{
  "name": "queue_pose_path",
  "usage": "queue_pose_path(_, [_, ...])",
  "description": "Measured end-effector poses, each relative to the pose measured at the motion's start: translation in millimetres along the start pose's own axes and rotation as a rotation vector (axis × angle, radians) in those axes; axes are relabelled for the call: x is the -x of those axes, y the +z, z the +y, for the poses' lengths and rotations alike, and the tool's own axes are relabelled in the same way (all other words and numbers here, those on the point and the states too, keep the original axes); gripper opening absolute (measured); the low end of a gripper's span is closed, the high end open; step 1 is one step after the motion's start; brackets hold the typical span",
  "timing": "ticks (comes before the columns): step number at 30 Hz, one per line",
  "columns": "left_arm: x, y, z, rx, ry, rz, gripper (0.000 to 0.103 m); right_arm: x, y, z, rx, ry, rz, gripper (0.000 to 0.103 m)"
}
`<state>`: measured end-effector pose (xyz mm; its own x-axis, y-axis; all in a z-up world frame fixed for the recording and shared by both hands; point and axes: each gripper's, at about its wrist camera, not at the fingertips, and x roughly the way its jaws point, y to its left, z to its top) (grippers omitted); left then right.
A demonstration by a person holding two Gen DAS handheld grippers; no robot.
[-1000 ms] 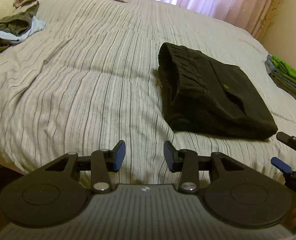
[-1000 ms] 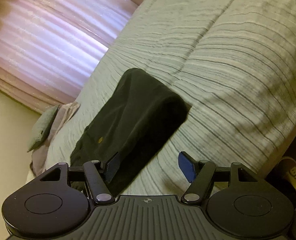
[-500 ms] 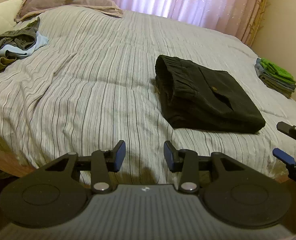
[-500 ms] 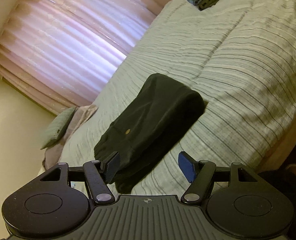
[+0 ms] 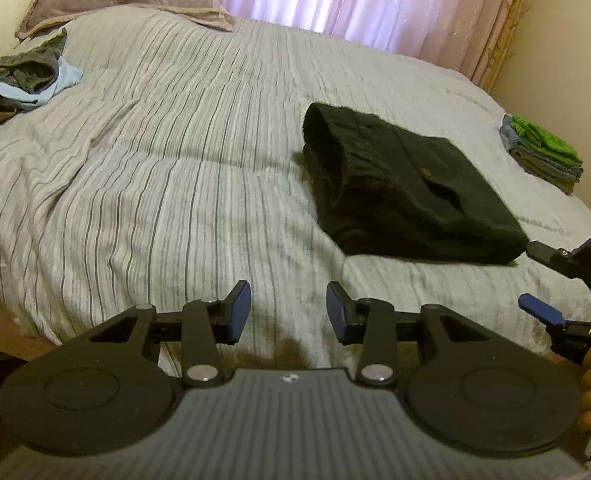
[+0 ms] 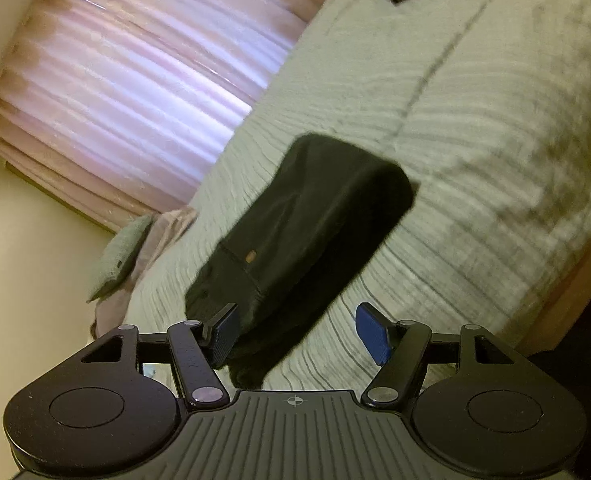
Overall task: Fold clothes
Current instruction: 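Release the bundle and raise both tools away, then grasp the folded olive trousers at one edge with the left tool while the right tool grasps the other edge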
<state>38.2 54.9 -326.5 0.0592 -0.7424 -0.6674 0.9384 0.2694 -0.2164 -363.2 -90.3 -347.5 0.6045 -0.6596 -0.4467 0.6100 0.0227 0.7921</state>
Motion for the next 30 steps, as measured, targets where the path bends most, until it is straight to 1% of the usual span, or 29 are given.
queue_pose_path(3, [-14, 12, 4, -0.011, -0.005, -0.024, 0.036, -14, -3, -11, -0.023, 0.002, 0.006, 0.067])
queue_pose_path(5, [-23, 20, 7, -0.019, -0.009, -0.041, 0.036, -18, 0, -15, -0.034, 0.012, -0.012, 0.067])
queue_pose_path(7, [-32, 28, 10, -0.027, -0.013, -0.057, 0.035, -17, 8, -14, -0.036, 0.054, -0.068, 0.067])
queue_pose_path(8, [-37, 32, 12, -0.03, -0.014, -0.065, 0.035, -15, 13, -10, -0.022, 0.083, -0.115, 0.067])
queue_pose_path(11, [-51, 47, 15, -0.049, -0.02, -0.097, 0.035, -20, 33, 7, 0.09, 0.132, -0.257, 0.067])
queue_pose_path(12, [-58, 60, 15, -0.067, -0.026, -0.119, 0.035, -25, 40, 12, 0.131, 0.14, -0.297, 0.067])
queue_pose_path(13, [-67, 74, 15, -0.083, -0.04, -0.136, 0.032, -34, 47, 18, 0.157, 0.138, -0.319, 0.067])
queue_pose_path(14, [-74, 86, 14, -0.097, -0.06, -0.145, 0.025, -45, 54, 23, 0.165, 0.125, -0.323, 0.067])
queue_pose_path(16, [-92, 118, 8, -0.13, -0.1, -0.131, 0.02, -64, 68, 34, 0.166, 0.088, -0.308, 0.067])
queue_pose_path(19, [-112, 163, -8, -0.19, -0.102, -0.084, 0.019, -78, 85, 53, 0.152, 0.012, -0.246, 0.067])
queue_pose_path(22, [-116, 201, -28, -0.245, -0.1, -0.038, 0.02, -92, 102, 73, 0.137, -0.065, -0.183, 0.067])
queue_pose_path(24, [-118, 224, -41, -0.257, -0.106, 0.028, 0.02, -84, 114, 82, 0.133, -0.124, -0.141, 0.067])
queue_pose_path(26, [-119, 243, -54, -0.273, -0.121, 0.084, 0.02, -74, 118, 87, 0.102, -0.187, -0.125, 0.067])
queue_pose_path(28, [-122, 260, -67, -0.316, -0.121, 0.142, 0.02, -67, 114, 84, 0.044, -0.251, -0.113, 0.067])
queue_pose_path(30, [-127, 272, -79, -0.38, -0.132, 0.187, 0.02, -61, 110, 82, -0.013, -0.315, -0.102, 0.067])
